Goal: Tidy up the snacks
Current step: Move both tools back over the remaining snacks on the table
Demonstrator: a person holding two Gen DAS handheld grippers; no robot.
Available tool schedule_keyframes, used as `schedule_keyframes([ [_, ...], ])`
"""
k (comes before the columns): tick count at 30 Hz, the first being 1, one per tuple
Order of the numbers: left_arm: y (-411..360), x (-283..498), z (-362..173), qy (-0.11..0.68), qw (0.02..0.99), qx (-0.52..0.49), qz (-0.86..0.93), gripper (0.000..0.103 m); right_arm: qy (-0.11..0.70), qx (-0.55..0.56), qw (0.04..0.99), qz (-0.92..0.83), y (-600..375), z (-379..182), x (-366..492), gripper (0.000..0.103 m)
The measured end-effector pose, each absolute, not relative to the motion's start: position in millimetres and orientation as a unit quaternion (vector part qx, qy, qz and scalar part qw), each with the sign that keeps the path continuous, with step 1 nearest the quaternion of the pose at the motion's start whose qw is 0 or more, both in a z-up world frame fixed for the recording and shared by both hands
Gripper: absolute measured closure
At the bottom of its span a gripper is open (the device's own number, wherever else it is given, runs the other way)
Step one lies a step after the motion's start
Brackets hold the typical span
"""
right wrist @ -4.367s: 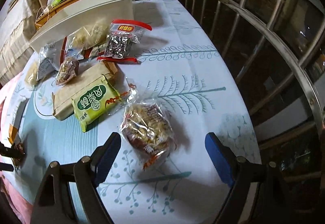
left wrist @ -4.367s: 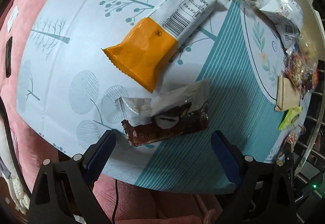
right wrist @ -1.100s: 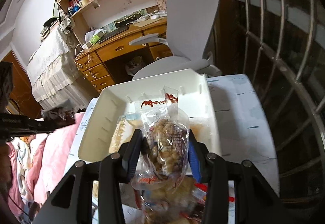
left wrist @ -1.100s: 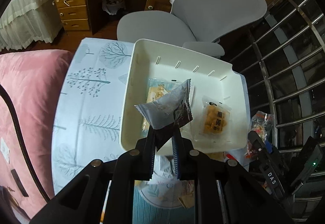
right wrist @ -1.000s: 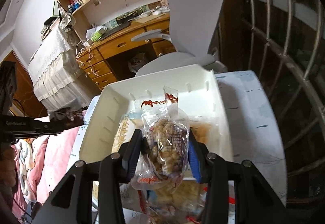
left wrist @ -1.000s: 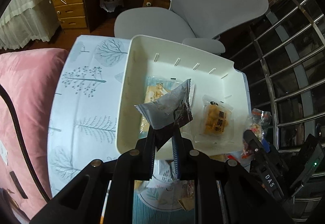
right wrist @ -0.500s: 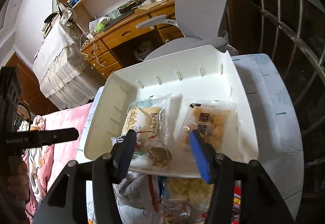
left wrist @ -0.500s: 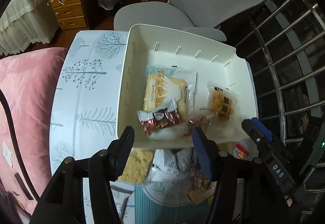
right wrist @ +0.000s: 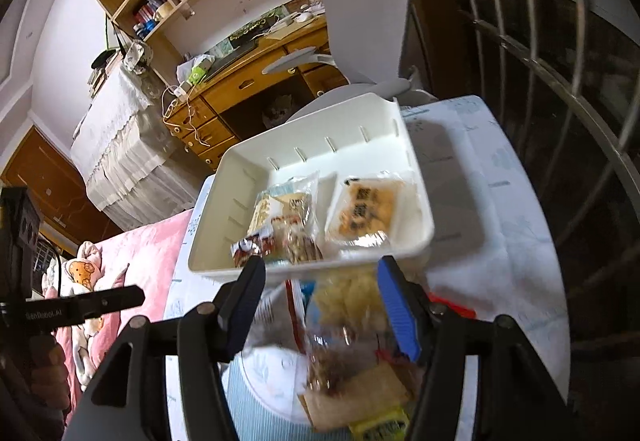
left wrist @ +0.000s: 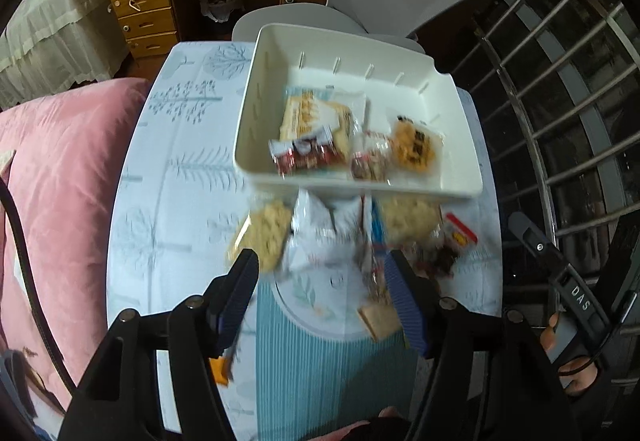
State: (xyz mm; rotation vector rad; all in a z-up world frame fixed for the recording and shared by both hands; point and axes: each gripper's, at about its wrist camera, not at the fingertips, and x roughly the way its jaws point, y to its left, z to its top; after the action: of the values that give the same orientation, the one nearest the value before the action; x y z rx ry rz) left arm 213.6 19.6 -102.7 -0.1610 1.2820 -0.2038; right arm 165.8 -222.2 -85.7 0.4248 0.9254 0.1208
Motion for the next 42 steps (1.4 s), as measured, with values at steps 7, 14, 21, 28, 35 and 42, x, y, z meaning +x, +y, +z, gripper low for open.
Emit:
schedule_keyframes([
  [7,17.0,148.2,-97.1,0.594,0.798,-0.065,-0.083,0.039,0.449,0.219,0.865,0.05,-239.1,-83.4,107.2,0.044],
  [14,21.8,91.7,-101.7,0.598,0.796,-0.062,-0.068,0.039,0.468,0.233,0.851,0.048,-244.7,-91.8,56.9,0.043],
  [21,25.3,53.1,-115.5,0.615,0.786,-0.039,-0.037,0.039,0.496,0.259,0.827,0.047,-246.9,-112.7,22.0,0.043],
  [28,43.3,27.6,-140.0,0.642,0.766,-0.031,-0.002,0.039,0.535,0.304,0.786,0.053,-246.1,-145.6,0.5,0.043],
  [35,70.3,19.8,-162.0,0.651,0.757,-0.044,0.026,0.039,0.55,0.347,0.759,0.045,-240.1,-174.1,-6.3,0.043],
  [42,79.3,27.9,-175.9,0.622,0.782,-0.016,0.014,0.033,0.561,0.39,0.729,0.031,-231.7,-199.4,-7.6,0.043],
])
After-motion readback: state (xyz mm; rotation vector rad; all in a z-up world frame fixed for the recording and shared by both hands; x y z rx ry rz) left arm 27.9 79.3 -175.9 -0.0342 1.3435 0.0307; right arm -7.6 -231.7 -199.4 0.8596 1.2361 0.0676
